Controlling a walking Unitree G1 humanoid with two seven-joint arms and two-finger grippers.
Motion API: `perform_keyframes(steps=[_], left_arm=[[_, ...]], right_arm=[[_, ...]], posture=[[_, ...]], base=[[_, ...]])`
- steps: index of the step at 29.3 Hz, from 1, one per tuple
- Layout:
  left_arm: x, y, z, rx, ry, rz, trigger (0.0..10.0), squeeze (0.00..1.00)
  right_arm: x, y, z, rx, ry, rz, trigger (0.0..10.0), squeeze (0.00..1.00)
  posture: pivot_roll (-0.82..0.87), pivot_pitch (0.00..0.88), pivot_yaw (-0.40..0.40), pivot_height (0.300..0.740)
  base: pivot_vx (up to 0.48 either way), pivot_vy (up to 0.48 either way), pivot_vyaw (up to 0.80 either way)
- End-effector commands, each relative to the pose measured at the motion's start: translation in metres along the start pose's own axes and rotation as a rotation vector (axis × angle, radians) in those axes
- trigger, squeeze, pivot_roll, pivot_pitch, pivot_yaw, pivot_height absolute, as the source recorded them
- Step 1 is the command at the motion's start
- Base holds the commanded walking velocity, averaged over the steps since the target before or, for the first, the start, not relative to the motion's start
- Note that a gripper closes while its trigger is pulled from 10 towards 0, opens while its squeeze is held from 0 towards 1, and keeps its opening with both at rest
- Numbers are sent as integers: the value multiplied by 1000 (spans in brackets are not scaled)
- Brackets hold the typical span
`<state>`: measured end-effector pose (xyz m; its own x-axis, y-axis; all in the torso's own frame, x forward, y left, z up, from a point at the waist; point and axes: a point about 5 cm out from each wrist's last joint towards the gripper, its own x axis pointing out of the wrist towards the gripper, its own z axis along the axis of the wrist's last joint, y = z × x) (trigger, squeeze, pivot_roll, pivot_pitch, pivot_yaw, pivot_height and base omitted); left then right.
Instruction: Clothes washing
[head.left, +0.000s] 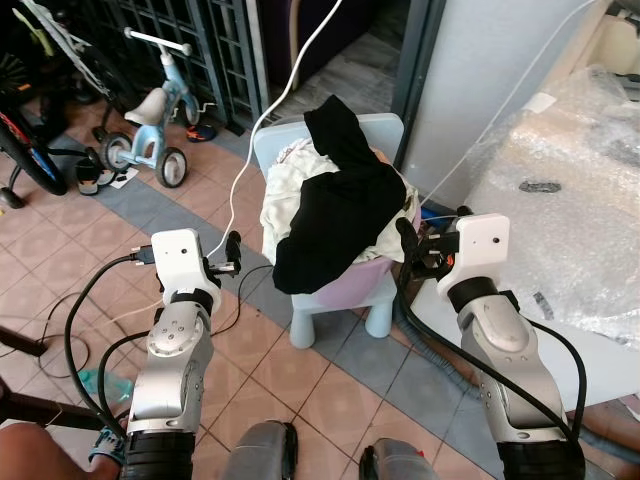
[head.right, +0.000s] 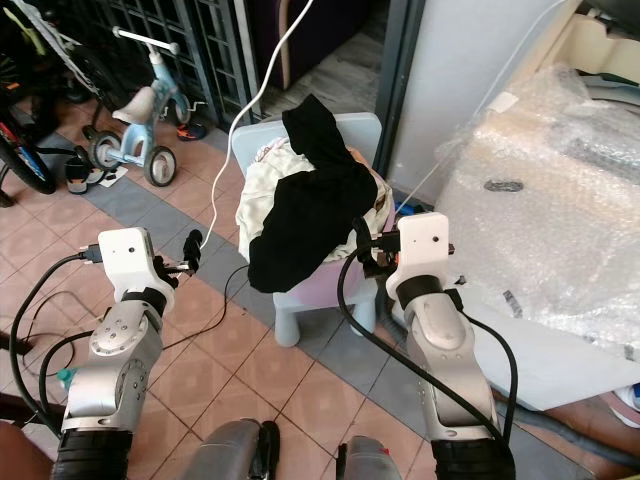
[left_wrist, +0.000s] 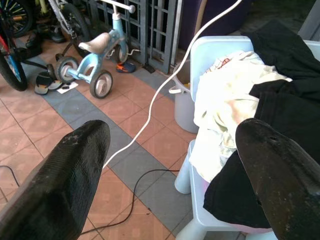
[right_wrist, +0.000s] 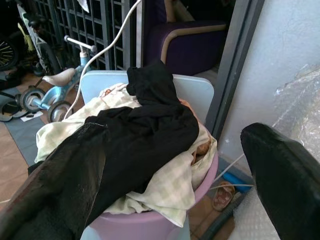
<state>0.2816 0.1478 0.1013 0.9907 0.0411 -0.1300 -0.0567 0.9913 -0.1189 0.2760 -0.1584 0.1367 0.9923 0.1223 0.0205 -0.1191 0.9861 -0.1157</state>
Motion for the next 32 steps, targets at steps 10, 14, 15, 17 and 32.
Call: perform_keyframes(steps=[10, 14, 15, 17, 32], left_arm=[[-2, -5, 0, 4, -4, -44, 10000, 0], [-2, -5, 0, 3, -5, -52, 10000, 0], [-2, -5, 0, 2, -5, -52, 10000, 0], [-2, -5, 0, 2, -5, -52, 10000, 0], [-1, -7, -1, 2, 0, -55, 10000, 0]], right_arm=[[6, 5, -1, -28, 1, 33, 10000, 0], [7, 8, -3, -26, 17, 67, 10000, 0], [6, 11, -4, -39, 20, 87, 10000, 0], [6, 13, -4, -43, 14, 103, 10000, 0], [7, 18, -11, -40, 54, 144, 10000, 0]], posture=[[-37, 121, 18, 728], [-36, 122, 16, 728], [-36, 123, 16, 728], [-35, 124, 15, 728], [-32, 112, 10, 728]], base=[[271, 0, 0], [465, 0, 0], [472, 0, 0], [472, 0, 0], [468, 0, 90]])
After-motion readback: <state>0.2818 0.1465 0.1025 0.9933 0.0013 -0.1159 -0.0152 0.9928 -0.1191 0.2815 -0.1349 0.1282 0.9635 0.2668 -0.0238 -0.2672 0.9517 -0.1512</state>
